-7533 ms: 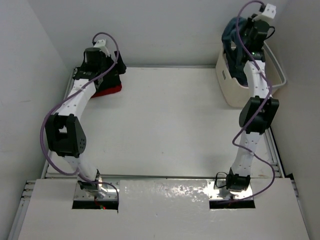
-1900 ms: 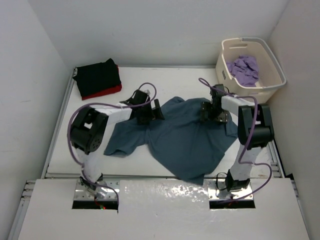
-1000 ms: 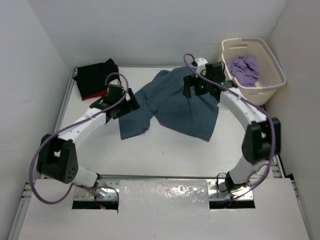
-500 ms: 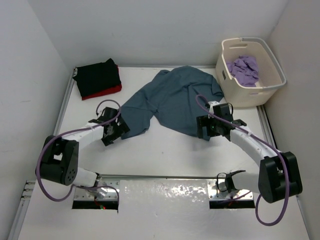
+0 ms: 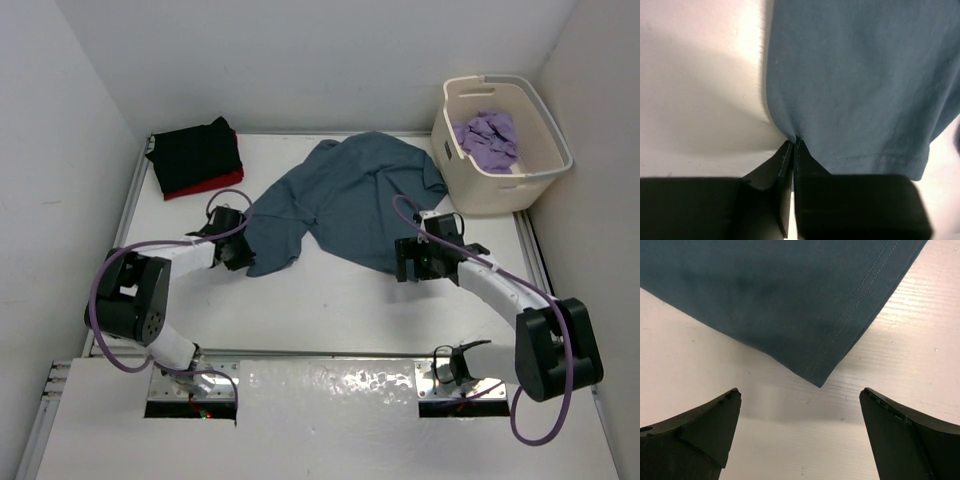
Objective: Fold and stack the t-shirts
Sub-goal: Flatten out the tshirt
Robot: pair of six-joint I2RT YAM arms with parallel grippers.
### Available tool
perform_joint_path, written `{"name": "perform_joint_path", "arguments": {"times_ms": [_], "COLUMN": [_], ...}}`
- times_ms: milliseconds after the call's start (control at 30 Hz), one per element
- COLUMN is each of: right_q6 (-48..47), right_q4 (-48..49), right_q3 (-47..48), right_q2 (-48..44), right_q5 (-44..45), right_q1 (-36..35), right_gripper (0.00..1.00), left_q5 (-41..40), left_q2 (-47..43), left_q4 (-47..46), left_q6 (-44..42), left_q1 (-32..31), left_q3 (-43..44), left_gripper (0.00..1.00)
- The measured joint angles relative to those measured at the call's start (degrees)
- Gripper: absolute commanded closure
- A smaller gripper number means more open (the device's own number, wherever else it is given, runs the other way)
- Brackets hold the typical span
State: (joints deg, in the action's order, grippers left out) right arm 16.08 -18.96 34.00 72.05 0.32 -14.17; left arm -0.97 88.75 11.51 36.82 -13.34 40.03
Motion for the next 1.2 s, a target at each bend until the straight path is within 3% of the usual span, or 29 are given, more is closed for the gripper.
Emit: {"name": "perform_joint_path", "arguments": {"times_ms": [333,733,967,1067,1133,1200], "right_q6": [0.9,0.6,1.0,1.4,1.6,1.9], "right_q4": [1.0,4.4,8.9,11.4,13.0,14.2], "right_q3": [-0.2,-0.4,-1.6,-1.0,-1.0,-1.2], "right_q2": [3.1,8.7,10.4,12.0,12.4,12.5], "right_q5": [0.8,3.2,5.5,5.7,5.9,5.9], "right_q1": [-0.3,-2.7,-2.7,-2.8,-2.8,-2.9], "right_gripper": [0.01,0.05,0.34,0.52,0.72,1.00], "left_q5": [-6.1,-7.9,-8.8,-9.2,-9.4,-9.5], "left_q2": [-2.3,-5.3,-5.3,-5.3,-5.5,-5.7], "left_q4": [5.6,10.9,12.2,12.5,12.7,12.7], "left_q6": [0.0,-0.3,-0.4,-0.5,-0.5,-0.6], "left_q1": [-3.0,-4.1,-4.1,-4.1,-4.1,-4.1], "left_q3": [0.0,2.5,3.5,4.3,4.7,5.2], "left_gripper": [1.00,1.00,1.00,1.00,1.00,1.00]}}
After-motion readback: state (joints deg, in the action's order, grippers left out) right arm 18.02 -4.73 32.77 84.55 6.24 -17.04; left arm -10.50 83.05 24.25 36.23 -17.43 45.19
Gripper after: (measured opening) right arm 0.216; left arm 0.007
